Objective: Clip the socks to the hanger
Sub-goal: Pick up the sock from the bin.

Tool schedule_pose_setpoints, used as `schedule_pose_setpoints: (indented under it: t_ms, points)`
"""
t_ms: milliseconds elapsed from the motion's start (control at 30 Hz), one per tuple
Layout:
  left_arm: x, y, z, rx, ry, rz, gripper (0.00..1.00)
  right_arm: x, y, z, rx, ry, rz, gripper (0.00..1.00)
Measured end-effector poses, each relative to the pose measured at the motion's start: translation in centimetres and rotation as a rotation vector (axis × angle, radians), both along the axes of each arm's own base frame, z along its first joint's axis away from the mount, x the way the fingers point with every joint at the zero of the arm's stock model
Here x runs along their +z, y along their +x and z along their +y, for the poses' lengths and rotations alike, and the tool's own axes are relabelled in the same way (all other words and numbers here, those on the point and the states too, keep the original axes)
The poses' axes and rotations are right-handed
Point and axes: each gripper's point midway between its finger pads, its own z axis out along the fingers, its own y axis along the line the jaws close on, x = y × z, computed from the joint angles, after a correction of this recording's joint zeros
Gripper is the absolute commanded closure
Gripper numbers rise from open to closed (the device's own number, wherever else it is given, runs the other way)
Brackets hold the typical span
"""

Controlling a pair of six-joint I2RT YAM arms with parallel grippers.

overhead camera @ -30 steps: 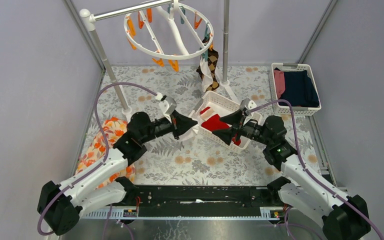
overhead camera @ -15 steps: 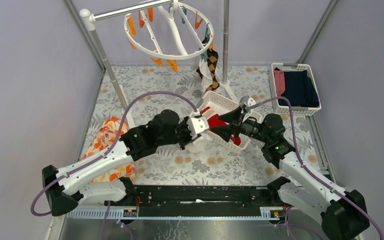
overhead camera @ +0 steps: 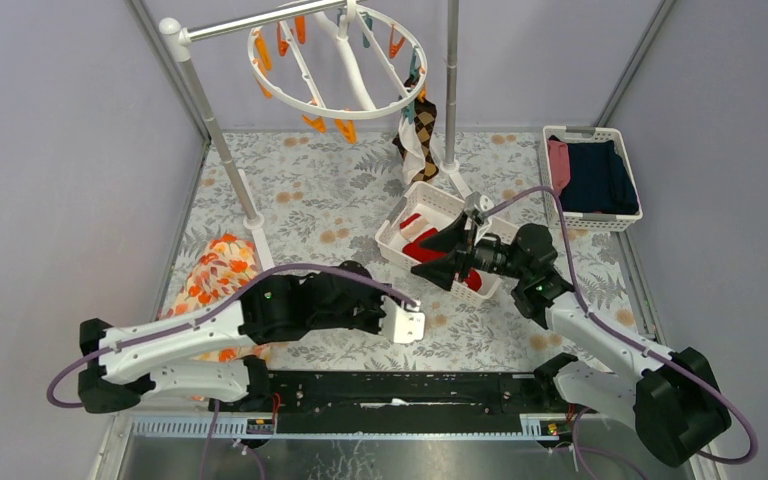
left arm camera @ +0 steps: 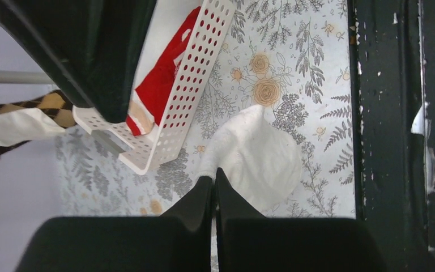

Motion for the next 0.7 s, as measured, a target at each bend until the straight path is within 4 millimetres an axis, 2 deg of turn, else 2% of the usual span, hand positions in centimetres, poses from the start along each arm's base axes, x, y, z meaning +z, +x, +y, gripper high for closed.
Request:
schedule_pose_setpoints:
  t_ms: [133,267,400,567,700]
  points:
    - [1.6,-0.9,0.7,-0.1,-0.017,-0.073,1.0,0.2,-2.2,1.2,0.112,-0.005,-0.074,0.15]
    - [2.2,-1.9,0.9,-0.175,-0.028,-0.082,1.0,-0.4,-4.2,2.4,0.226,-0.023,-0.137,0.14]
    - [2.7,-2.6,0.9,-0.196,-0.036,-0.054,1.0,-0.8,-5.7,2.7,0.306,-0.028,-0.161,0.15]
    - [2.8,-2.8,0.7,-0.152,-0.055,0.003,1.0,-1.2,-7.7,3.5,0.384,-0.037,-0.185,0.18]
    - [2.2,-2.7,0.2,-0.102,-0.047,0.061,1.0,-1.9,-8.8,4.0,0.421,-0.06,-0.182,0.27]
